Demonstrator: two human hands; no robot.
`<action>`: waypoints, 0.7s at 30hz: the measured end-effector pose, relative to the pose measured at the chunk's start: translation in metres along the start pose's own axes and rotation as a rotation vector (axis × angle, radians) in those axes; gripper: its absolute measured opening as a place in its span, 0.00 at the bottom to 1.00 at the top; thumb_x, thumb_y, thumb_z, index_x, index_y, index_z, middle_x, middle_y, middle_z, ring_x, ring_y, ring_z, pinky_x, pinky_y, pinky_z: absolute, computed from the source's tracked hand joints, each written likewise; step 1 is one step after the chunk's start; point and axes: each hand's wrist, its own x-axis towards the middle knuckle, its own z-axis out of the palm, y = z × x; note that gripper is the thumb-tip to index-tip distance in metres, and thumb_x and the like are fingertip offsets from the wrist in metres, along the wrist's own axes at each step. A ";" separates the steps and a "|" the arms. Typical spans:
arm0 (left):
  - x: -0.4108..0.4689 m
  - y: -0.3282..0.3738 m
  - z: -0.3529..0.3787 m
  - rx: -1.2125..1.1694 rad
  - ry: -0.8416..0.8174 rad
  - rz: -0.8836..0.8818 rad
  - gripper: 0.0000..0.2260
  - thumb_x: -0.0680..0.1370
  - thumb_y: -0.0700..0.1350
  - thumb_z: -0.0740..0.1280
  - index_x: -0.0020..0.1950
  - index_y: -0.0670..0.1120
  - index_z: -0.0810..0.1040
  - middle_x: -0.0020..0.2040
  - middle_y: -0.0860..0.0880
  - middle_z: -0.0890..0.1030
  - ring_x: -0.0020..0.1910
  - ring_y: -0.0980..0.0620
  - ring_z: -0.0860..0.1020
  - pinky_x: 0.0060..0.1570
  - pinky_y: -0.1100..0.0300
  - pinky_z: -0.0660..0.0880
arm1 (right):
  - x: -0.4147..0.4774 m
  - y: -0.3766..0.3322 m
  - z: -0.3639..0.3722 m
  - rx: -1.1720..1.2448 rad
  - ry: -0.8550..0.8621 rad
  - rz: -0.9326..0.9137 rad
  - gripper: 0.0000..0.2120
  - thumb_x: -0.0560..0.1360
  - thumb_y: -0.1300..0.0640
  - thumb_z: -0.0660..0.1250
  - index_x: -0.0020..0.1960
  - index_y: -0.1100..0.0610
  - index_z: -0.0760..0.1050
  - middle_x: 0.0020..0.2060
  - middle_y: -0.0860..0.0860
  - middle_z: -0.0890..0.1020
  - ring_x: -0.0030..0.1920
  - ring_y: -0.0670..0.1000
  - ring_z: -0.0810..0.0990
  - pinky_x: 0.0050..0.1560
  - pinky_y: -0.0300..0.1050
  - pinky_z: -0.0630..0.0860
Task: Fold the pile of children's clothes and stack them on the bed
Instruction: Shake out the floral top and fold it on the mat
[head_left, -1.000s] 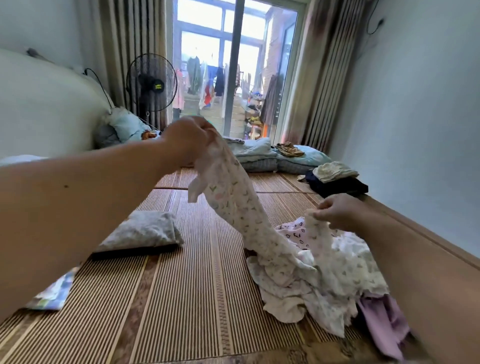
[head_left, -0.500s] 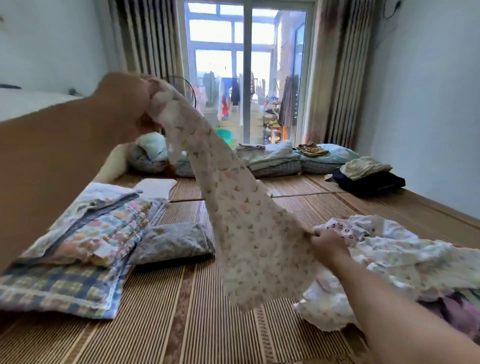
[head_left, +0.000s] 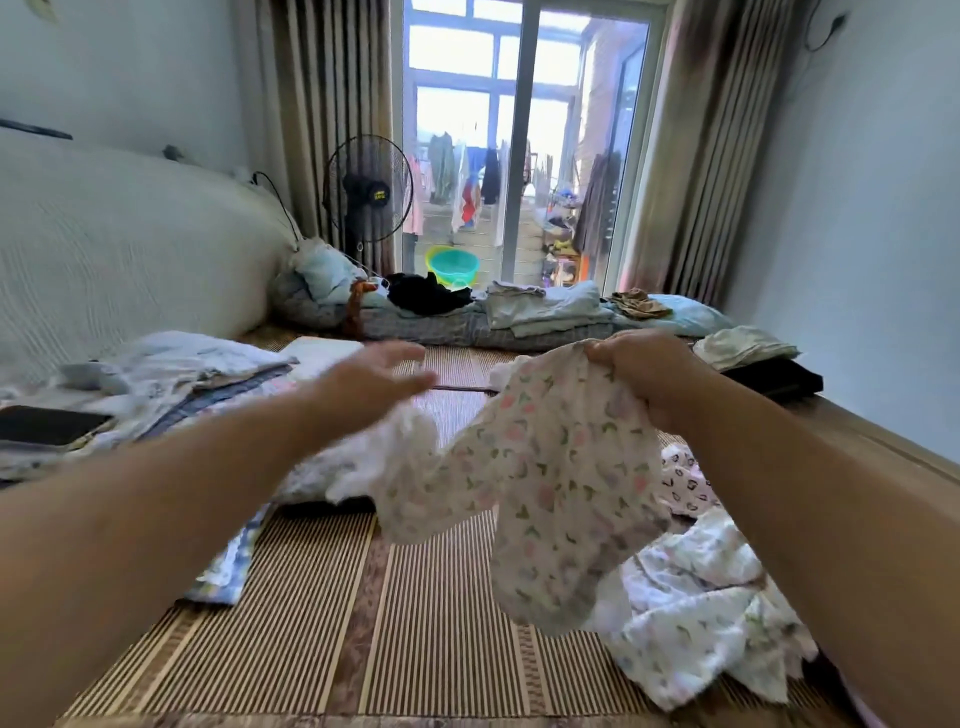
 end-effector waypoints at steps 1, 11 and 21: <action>-0.015 0.004 0.020 0.060 -0.095 0.072 0.30 0.73 0.57 0.70 0.73 0.54 0.66 0.68 0.48 0.72 0.60 0.50 0.73 0.58 0.56 0.71 | 0.000 0.002 0.007 0.057 0.019 0.043 0.07 0.75 0.57 0.67 0.39 0.55 0.75 0.36 0.53 0.78 0.35 0.52 0.78 0.38 0.46 0.79; -0.039 -0.037 0.138 0.087 0.045 0.046 0.14 0.75 0.44 0.62 0.60 0.54 0.73 0.48 0.51 0.80 0.50 0.47 0.79 0.44 0.57 0.73 | -0.004 0.043 0.029 0.004 0.152 0.077 0.07 0.75 0.55 0.68 0.46 0.60 0.79 0.40 0.54 0.80 0.50 0.59 0.80 0.57 0.59 0.78; 0.012 0.026 0.072 0.502 -0.043 0.250 0.05 0.74 0.50 0.66 0.47 0.51 0.80 0.42 0.53 0.78 0.41 0.53 0.77 0.35 0.60 0.73 | -0.066 0.047 0.042 -0.752 -0.070 -0.417 0.07 0.74 0.51 0.65 0.42 0.54 0.76 0.38 0.52 0.81 0.41 0.55 0.78 0.34 0.46 0.63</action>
